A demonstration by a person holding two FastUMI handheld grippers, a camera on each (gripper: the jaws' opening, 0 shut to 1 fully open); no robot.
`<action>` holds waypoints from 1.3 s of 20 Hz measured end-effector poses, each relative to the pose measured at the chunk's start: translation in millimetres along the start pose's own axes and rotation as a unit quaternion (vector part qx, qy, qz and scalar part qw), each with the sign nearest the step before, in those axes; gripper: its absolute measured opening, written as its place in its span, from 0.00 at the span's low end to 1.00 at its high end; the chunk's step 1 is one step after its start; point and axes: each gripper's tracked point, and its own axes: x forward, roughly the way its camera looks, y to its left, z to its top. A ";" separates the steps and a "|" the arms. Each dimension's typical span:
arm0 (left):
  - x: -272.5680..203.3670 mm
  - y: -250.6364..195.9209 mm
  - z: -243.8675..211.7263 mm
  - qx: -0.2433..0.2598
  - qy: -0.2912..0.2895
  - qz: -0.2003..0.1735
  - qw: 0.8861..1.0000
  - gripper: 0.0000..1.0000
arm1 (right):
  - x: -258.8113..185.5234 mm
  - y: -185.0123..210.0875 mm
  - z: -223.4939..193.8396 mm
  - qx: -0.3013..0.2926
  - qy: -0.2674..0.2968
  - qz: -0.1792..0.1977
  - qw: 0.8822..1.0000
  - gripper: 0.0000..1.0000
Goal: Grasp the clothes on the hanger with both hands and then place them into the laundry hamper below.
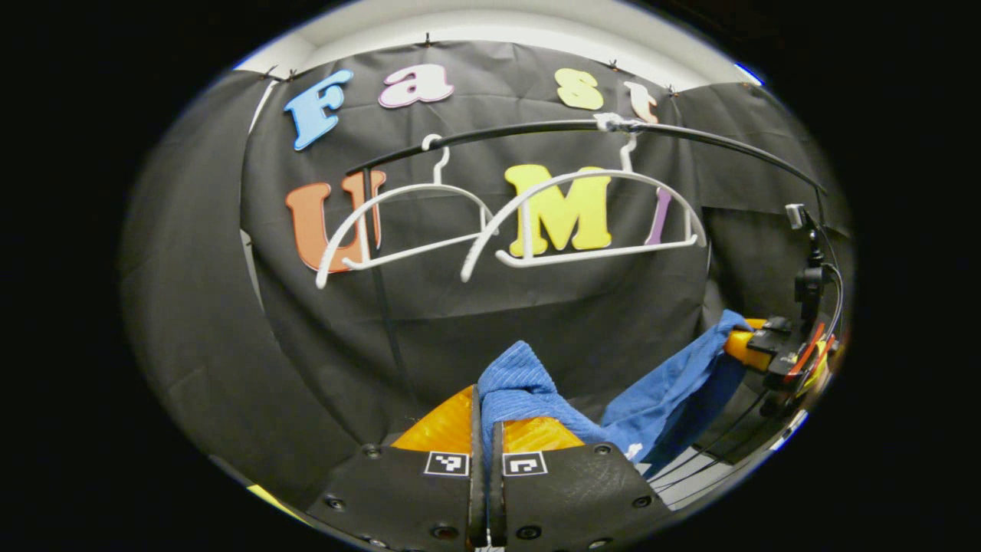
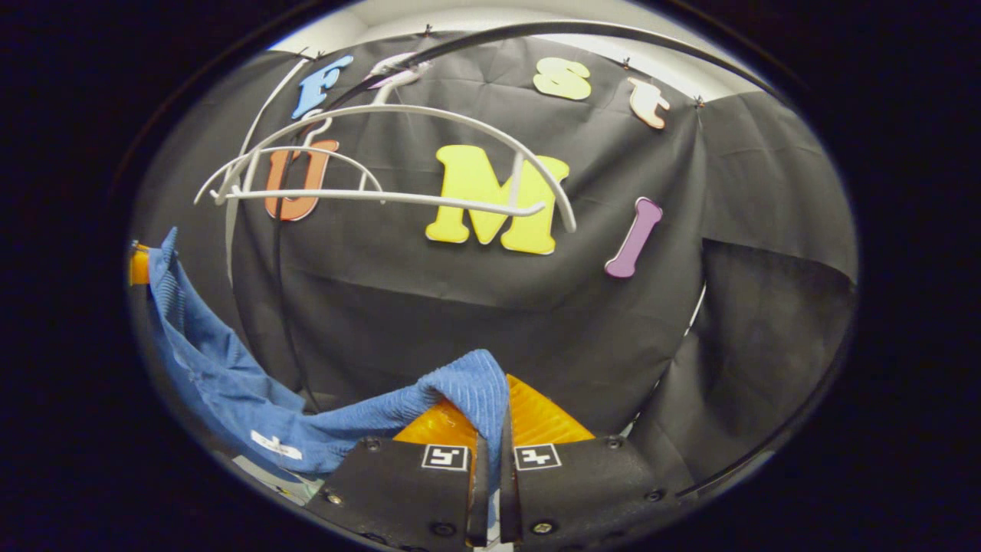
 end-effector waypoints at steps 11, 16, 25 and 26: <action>-23.9 -85.1 26.2 -0.011 -0.026 -0.137 0.990 0.02 | -58.5 70.2 18.3 0.068 0.024 0.052 0.996 0.09; -49.5 -108.6 47.8 0.014 -0.039 -0.161 0.986 0.02 | -78.8 89.4 37.0 0.085 0.024 0.103 0.991 0.09; -50.0 -107.5 63.4 0.012 -0.047 -0.114 0.992 0.02 | -77.3 86.1 51.1 0.106 0.015 0.164 0.981 0.09; -44.4 -107.9 49.5 0.008 -0.031 -0.110 0.993 0.02 | -68.9 86.7 38.6 0.108 0.027 0.163 0.980 0.09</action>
